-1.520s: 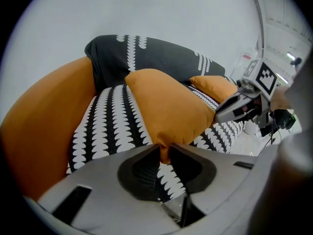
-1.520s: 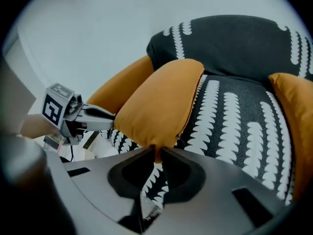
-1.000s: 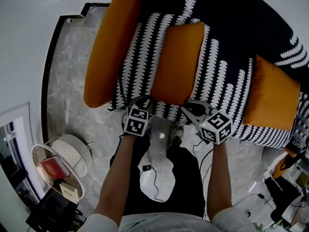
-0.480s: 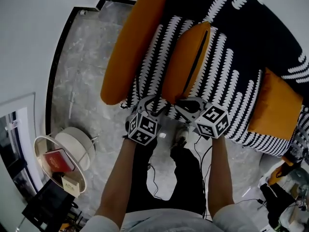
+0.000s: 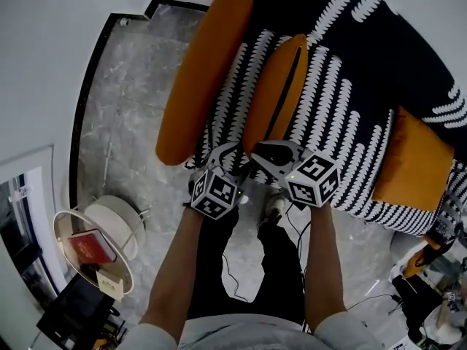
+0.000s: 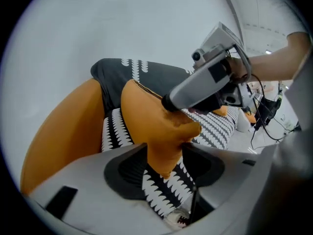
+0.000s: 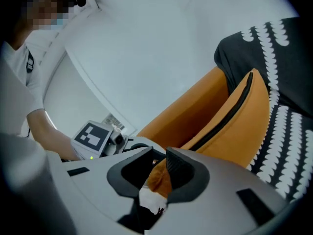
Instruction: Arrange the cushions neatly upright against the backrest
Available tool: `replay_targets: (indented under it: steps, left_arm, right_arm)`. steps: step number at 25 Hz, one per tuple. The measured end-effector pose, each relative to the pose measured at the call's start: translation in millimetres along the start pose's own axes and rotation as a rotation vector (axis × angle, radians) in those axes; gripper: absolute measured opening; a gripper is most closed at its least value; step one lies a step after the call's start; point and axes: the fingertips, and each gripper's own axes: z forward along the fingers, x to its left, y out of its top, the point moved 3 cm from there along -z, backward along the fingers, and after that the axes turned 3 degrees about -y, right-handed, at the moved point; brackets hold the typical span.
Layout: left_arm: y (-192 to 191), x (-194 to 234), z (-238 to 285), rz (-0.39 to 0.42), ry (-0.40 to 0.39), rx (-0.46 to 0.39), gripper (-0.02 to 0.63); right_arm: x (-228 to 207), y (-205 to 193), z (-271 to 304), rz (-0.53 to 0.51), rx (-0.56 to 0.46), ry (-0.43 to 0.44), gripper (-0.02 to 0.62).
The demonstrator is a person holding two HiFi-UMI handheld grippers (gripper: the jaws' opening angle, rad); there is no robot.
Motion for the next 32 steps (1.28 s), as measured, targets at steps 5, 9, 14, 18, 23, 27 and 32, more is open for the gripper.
replay_targets:
  steps: [5, 9, 14, 18, 23, 27, 32]
  left_arm:
    - [0, -3, 8, -0.015, -0.038, -0.027, 0.221]
    - [-11, 3, 11, -0.07, -0.032, -0.045, 0.179]
    - [-12, 9, 7, -0.132, -0.019, -0.064, 0.135]
    - [-13, 15, 3, -0.14, -0.001, -0.052, 0.101]
    - [-20, 30, 1, -0.115, 0.036, -0.026, 0.071]
    - [-23, 41, -9, -0.129, 0.083, -0.037, 0.066]
    - [-23, 58, -25, -0.166, 0.153, -0.072, 0.064]
  right_arm:
    - [-47, 22, -25, 0.061, -0.086, -0.216, 0.064]
    - [-110, 4, -40, 0.158, -0.042, -0.492, 0.134]
    - [-119, 9, -25, 0.308, -0.061, -0.415, 0.227]
    - [-119, 13, -9, 0.376, -0.082, -0.353, 0.227]
    - [-121, 18, 18, 0.401, -0.08, -0.27, 0.179]
    - [-111, 34, 31, 0.347, -0.071, -0.25, 0.118]
    - [-101, 53, 41, 0.29, -0.127, -0.229, 0.095]
